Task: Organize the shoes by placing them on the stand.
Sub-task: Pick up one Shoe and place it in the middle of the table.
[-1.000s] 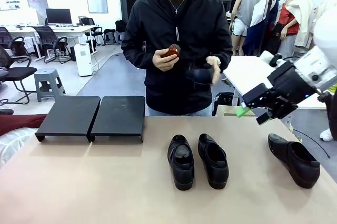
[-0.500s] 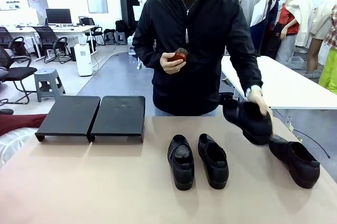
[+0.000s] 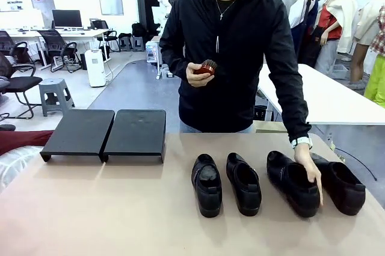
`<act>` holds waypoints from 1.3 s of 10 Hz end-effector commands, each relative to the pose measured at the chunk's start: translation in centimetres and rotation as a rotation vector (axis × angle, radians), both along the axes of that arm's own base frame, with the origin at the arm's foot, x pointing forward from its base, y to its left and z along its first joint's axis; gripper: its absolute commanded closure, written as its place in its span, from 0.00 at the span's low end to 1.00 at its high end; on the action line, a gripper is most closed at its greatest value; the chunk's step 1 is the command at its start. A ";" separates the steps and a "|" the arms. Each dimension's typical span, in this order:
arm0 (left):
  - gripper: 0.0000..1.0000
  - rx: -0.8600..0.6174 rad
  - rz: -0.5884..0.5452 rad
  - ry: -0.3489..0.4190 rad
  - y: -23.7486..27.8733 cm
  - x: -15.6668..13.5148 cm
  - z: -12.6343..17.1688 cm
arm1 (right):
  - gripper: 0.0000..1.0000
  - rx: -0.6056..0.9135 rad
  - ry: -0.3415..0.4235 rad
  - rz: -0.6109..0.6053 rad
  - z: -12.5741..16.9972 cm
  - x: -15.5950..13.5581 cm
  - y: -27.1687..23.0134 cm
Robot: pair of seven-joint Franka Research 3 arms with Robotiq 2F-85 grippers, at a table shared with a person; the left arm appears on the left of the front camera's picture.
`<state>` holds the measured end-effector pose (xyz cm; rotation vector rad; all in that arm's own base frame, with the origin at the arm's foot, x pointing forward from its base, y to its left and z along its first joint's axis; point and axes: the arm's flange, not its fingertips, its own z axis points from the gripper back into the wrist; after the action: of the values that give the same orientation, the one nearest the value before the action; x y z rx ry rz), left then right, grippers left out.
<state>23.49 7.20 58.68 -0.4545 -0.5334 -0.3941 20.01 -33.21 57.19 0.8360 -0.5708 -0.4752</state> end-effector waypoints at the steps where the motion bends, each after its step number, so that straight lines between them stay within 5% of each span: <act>1: 0.00 -0.007 -0.017 0.000 0.1 0.1 0.1 | 0.00 0.037 -0.040 0.015 -0.2 -0.5 -0.4; 7: 0.00 -0.007 -0.017 0.000 0.1 0.1 0.1 | 0.00 -0.123 -0.028 0.186 2.5 3.7 6.6; 9: 0.00 -0.007 -0.017 0.000 0.1 0.1 0.1 | 0.00 -0.230 -0.035 0.303 3.9 6.2 12.6; 13: 0.00 -0.007 -0.017 0.000 0.1 0.1 0.1 | 0.00 -0.514 -0.018 0.670 4.3 11.9 33.2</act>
<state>23.49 7.15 58.68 -0.4535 -0.5325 -0.3951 29.91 -3.66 62.45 0.5811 -0.3798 0.2172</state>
